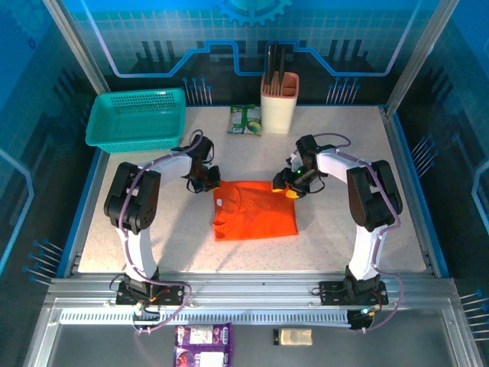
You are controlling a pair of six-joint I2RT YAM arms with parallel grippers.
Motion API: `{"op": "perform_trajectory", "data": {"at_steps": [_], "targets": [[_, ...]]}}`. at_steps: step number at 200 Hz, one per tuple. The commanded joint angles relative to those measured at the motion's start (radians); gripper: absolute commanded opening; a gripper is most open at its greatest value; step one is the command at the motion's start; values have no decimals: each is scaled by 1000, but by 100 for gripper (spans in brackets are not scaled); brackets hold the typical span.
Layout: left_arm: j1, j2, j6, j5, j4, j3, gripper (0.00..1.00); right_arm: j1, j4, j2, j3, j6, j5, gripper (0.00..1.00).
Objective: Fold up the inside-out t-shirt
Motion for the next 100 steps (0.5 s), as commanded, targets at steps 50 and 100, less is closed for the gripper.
{"op": "perform_trajectory", "data": {"at_steps": [50,100], "targets": [[-60,-255,32,-13,-122,36,2,4,-12,-110,46,8,-59,59],[-249,-434,-110,-3,-77,-150,2,30,-35,-20,157,-31,-131,59]]}}
